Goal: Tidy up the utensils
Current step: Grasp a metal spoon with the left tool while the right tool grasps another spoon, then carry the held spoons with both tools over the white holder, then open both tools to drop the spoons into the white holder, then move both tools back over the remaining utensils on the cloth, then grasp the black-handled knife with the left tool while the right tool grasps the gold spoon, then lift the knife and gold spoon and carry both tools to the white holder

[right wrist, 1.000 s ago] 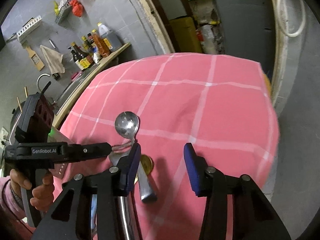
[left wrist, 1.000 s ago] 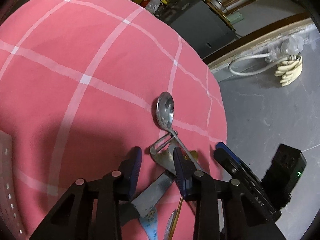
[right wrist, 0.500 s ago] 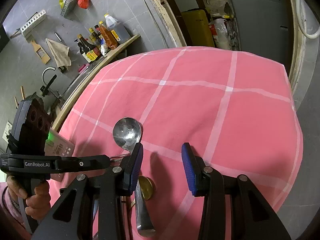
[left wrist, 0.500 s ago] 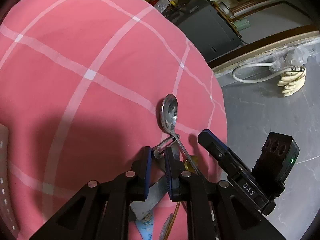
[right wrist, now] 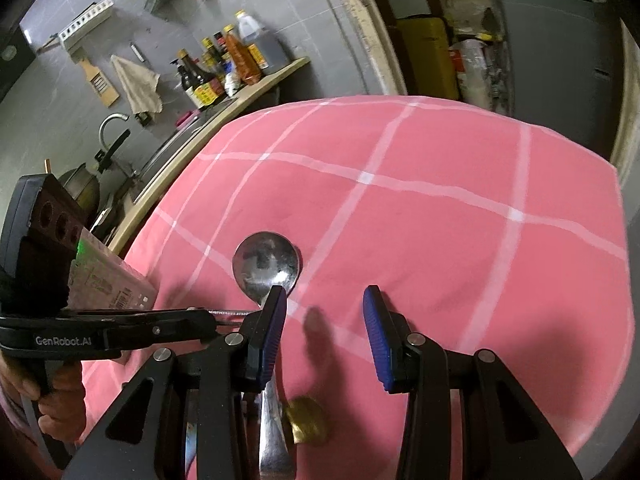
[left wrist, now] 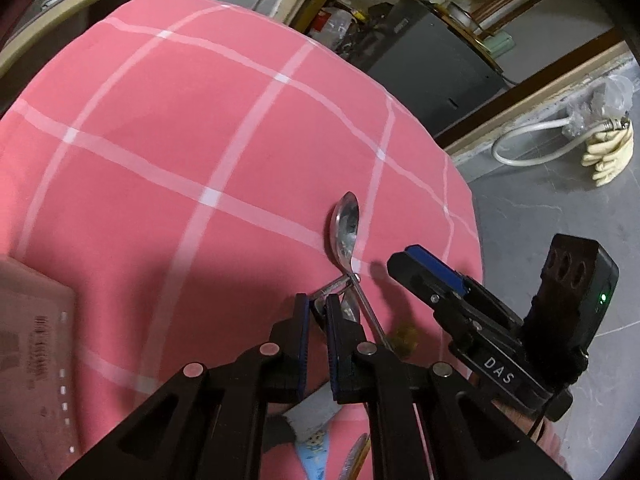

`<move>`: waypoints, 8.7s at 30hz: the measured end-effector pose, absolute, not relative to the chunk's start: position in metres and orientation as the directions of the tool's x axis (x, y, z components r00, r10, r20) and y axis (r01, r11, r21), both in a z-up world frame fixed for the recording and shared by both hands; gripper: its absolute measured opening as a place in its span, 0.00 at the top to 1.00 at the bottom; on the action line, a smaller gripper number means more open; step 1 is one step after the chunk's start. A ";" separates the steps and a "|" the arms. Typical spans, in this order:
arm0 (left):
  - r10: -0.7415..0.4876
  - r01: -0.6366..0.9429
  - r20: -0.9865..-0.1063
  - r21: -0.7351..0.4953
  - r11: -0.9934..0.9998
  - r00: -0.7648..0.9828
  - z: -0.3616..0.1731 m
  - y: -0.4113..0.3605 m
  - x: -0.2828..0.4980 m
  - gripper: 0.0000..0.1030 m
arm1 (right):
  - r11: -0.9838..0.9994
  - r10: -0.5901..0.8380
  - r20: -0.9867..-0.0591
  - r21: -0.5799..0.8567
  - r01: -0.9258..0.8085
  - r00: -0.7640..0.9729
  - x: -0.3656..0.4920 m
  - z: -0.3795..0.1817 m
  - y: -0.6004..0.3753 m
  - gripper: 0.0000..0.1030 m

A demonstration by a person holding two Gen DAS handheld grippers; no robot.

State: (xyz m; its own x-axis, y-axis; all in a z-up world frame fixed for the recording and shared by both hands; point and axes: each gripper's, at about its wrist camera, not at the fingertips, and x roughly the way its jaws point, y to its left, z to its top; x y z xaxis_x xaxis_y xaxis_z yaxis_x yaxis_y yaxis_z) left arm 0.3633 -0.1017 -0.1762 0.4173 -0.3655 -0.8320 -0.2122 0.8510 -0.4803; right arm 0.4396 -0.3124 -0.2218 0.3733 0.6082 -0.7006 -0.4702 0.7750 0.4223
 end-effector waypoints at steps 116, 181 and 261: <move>-0.293 0.096 -0.476 -0.394 0.914 0.829 0.031 0.068 0.199 0.43 | 0.954 0.296 -0.330 0.137 -0.265 0.896 0.210 0.011 -0.190 0.53; -0.172 0.336 -0.962 -0.093 0.937 0.214 -0.165 -0.143 0.302 0.75 | 0.964 0.259 -0.901 0.222 -0.143 0.348 0.328 -0.216 -0.296 0.83; -0.314 0.108 -0.376 -0.479 0.871 0.872 0.020 0.046 0.232 0.85 | 0.689 0.643 -0.178 0.558 -0.462 0.744 0.322 0.049 -0.170 0.96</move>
State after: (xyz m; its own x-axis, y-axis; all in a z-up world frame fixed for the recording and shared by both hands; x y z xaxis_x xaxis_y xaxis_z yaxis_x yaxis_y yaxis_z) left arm 0.2319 0.0460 0.0202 0.8719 -0.3142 -0.3756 0.1076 0.8712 -0.4791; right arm 0.3219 -0.1705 0.0494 0.7445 0.6434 -0.1784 -0.4621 0.6895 0.5577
